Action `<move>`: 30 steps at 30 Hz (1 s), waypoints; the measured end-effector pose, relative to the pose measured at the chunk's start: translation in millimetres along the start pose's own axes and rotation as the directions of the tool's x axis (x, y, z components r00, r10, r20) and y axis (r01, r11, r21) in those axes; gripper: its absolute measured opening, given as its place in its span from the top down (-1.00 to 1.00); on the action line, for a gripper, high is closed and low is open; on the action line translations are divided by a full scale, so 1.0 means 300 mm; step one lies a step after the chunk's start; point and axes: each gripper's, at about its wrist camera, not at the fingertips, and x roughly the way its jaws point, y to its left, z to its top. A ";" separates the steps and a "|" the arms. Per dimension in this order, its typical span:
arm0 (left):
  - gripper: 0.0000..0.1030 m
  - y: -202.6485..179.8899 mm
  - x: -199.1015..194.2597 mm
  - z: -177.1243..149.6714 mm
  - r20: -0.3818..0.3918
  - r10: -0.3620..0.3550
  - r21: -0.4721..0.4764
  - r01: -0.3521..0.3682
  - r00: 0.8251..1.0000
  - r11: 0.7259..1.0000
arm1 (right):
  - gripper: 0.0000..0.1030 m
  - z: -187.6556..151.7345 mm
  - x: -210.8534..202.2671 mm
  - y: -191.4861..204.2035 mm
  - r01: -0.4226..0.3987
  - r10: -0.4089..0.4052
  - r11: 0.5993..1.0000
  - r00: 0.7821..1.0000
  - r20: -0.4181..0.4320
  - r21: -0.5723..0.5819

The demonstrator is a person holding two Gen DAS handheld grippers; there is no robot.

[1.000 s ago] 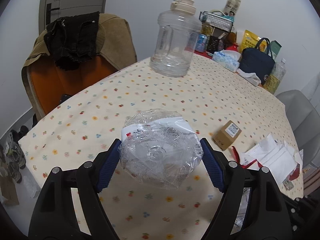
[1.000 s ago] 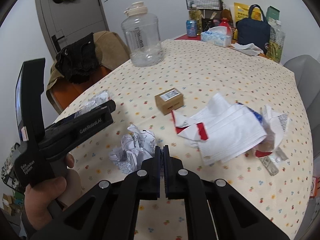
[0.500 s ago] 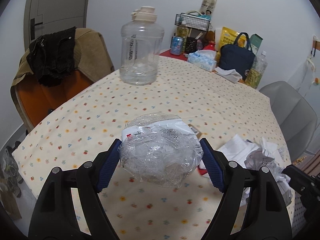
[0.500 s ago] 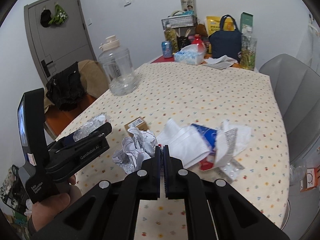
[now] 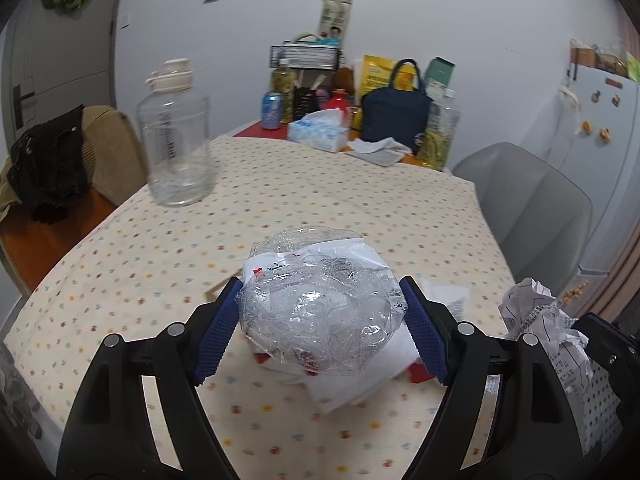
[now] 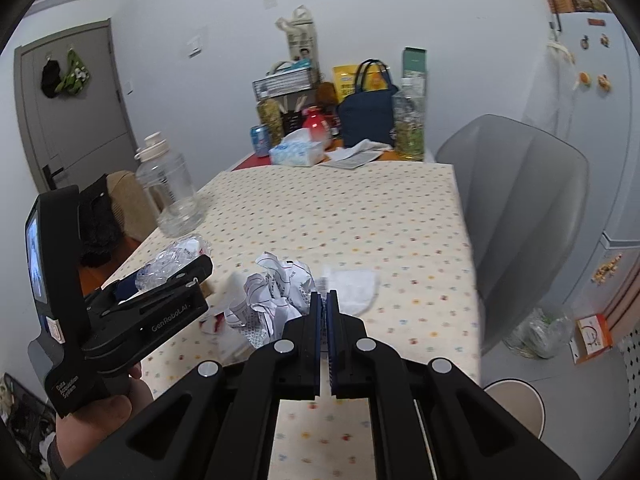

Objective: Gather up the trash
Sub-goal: 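Lift the crumpled paper with the right gripper while the left gripper holds the bottle, then carry both items over the cream bin and open the right gripper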

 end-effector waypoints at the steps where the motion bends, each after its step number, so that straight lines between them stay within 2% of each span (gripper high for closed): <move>1: -0.51 -0.033 0.000 0.003 0.001 -0.012 0.012 0.012 1.000 1.000 | 0.92 0.002 -0.011 -0.027 0.014 -0.014 1.000 1.000 0.007 0.009; 7: -0.51 -0.211 -0.003 0.006 0.002 -0.077 0.080 0.077 0.997 0.994 | 0.92 -0.001 -0.061 -0.169 0.085 -0.087 0.994 0.996 0.029 0.063; 16: -0.51 -0.461 0.005 -0.025 -0.024 -0.161 0.177 0.163 0.987 0.971 | 0.92 -0.027 -0.124 -0.397 0.199 -0.207 0.968 0.977 0.044 0.152; 22: -0.51 -0.648 0.028 -0.061 -0.062 -0.215 0.247 0.224 0.975 0.943 | 0.92 -0.084 -0.155 -0.561 0.270 -0.282 0.937 0.959 0.025 0.220; 30: -0.51 -0.861 0.066 -0.133 -0.121 -0.252 0.325 0.278 0.960 0.904 | 0.92 -0.170 -0.168 -0.760 0.322 -0.333 0.897 0.943 -0.017 0.304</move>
